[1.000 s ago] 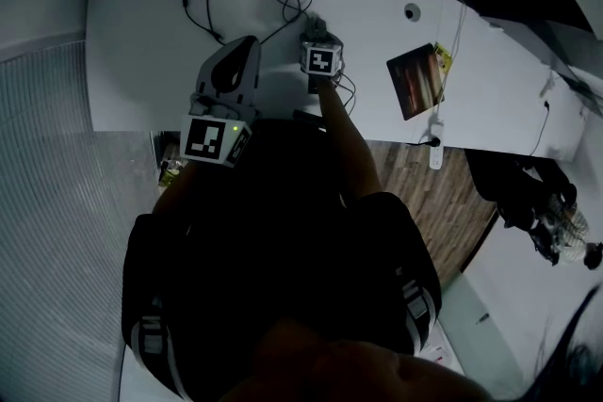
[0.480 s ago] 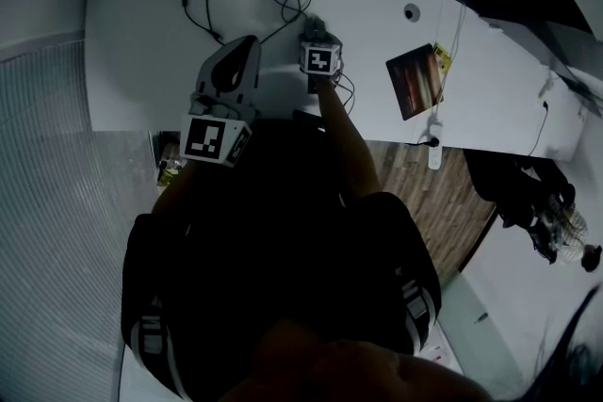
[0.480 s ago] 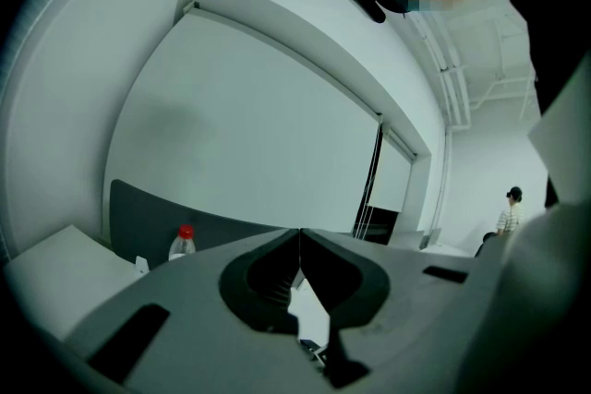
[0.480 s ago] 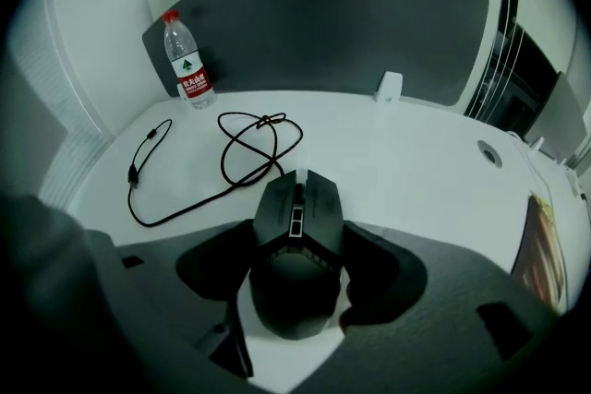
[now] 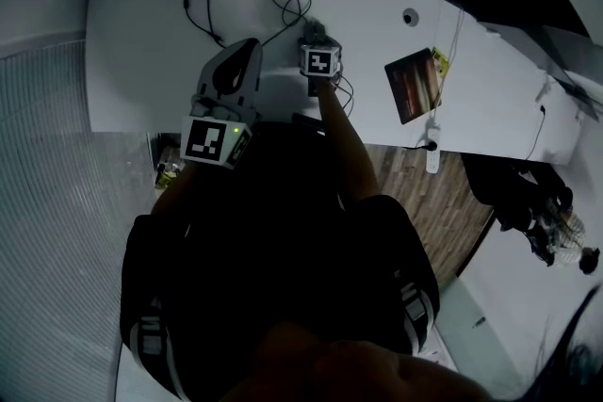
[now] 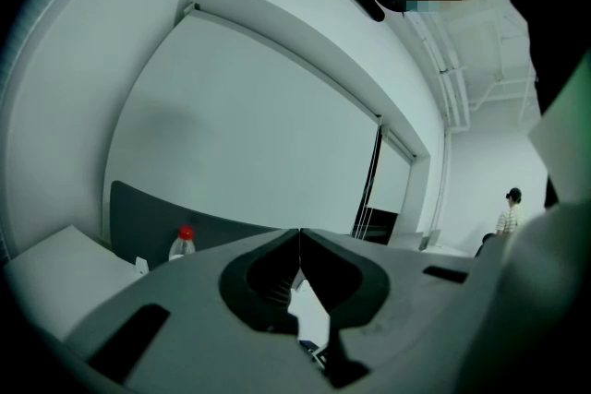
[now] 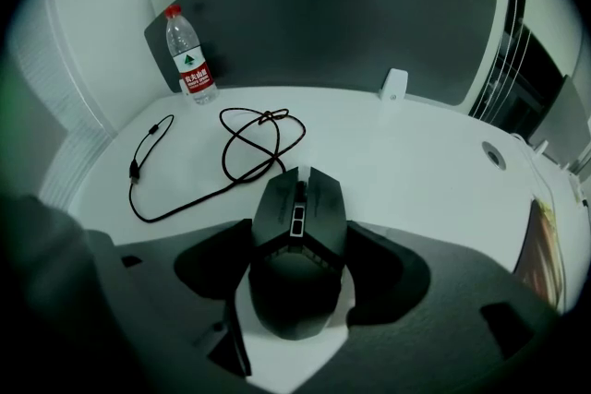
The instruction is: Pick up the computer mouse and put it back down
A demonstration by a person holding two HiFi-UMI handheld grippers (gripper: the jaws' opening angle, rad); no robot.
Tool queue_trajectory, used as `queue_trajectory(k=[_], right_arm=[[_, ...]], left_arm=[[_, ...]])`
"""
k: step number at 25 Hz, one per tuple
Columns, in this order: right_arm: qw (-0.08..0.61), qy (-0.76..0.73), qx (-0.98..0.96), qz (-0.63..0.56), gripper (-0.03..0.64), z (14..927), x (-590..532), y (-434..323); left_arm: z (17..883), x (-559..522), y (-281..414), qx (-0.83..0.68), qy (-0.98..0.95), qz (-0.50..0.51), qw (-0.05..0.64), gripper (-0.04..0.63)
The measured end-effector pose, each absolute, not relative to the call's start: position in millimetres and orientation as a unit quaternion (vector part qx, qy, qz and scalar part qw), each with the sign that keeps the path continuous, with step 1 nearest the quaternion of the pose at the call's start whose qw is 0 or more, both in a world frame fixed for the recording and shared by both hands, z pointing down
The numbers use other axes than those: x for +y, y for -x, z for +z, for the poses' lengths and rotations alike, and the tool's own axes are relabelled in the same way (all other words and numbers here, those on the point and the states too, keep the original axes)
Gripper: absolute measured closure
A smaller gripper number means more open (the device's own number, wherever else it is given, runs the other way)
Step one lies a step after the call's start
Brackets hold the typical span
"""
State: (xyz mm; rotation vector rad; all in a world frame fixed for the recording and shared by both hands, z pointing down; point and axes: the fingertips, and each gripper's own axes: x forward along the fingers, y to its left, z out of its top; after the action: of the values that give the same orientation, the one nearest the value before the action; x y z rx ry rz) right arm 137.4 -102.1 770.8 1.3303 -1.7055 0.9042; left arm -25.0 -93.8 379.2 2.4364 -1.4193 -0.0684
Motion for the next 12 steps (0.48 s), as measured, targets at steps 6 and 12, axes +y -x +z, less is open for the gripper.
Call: queue_trajectory(k=[6,12], right_arm=[[0.391,-0.516,-0.673,0.358,0.313,774.6,-102.7,-137.5],[0.396,-0.517,-0.672,0.352,0.304,773.1,-104.3,-142.1]], left_arm=[[381.0,-95.0,25.2,-0.499,-0.851,-0.023,0.161,0.591],[380.3,-98.0,24.1,-0.499,-0.851,-0.027,0.160,0.590]])
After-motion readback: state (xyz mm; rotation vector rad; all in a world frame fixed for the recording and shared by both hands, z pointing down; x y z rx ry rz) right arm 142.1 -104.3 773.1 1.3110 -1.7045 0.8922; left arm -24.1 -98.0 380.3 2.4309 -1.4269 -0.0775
